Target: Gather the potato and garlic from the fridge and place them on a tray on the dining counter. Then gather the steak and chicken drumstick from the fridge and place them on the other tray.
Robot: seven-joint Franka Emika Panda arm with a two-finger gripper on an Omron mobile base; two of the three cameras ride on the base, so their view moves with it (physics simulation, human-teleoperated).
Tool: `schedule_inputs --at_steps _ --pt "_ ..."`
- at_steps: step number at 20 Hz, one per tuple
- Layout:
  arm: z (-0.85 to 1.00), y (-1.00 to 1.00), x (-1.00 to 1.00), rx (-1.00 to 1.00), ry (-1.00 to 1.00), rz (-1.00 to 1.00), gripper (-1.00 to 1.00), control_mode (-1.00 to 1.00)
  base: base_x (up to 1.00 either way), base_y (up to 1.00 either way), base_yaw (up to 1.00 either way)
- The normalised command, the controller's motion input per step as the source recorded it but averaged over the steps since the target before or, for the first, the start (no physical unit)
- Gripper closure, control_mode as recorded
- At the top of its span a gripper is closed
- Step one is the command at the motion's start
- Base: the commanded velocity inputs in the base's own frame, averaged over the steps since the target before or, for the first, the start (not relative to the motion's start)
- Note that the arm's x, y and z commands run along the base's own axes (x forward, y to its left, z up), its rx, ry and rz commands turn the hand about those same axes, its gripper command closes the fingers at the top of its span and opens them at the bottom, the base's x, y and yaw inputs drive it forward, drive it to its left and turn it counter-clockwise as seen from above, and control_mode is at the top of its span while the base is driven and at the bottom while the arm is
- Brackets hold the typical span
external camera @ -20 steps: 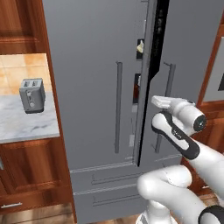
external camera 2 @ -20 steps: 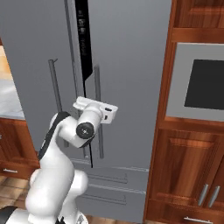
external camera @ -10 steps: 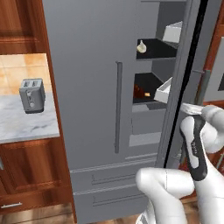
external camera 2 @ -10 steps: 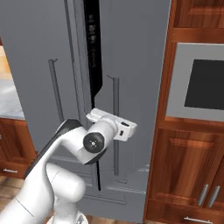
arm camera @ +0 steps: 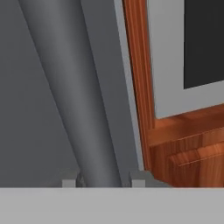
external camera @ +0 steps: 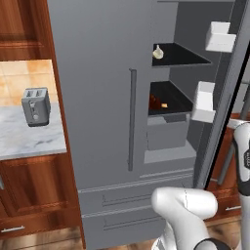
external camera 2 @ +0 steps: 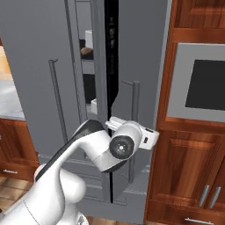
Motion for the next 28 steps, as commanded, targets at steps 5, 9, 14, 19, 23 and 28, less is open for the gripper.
schedule_inputs --at_steps 5,9,14,19,23,28 --pt "0.00 -0.57 -1.00 -0.11 0.00 0.05 -1.00 -1.00 0.00 0.00 0.00" --pt "0.11 0.35 -1.00 -0.27 -0.06 0.12 -1.00 -1.00 0.00 0.00 0.00" --pt "0.27 0.88 -0.62 -0.29 0.02 -0.17 -1.00 -1.00 0.00 0.00 0.00" --pt "0.28 1.00 -0.08 -0.29 0.06 -0.28 -1.00 -1.00 0.00 0.00 0.00" --pt "0.00 1.00 0.51 -0.31 0.40 -0.24 -1.00 -1.00 0.00 0.00 0.00" --pt "-0.10 1.00 0.64 -0.38 0.36 -0.23 -1.00 -1.00 0.00 0.00 0.00"
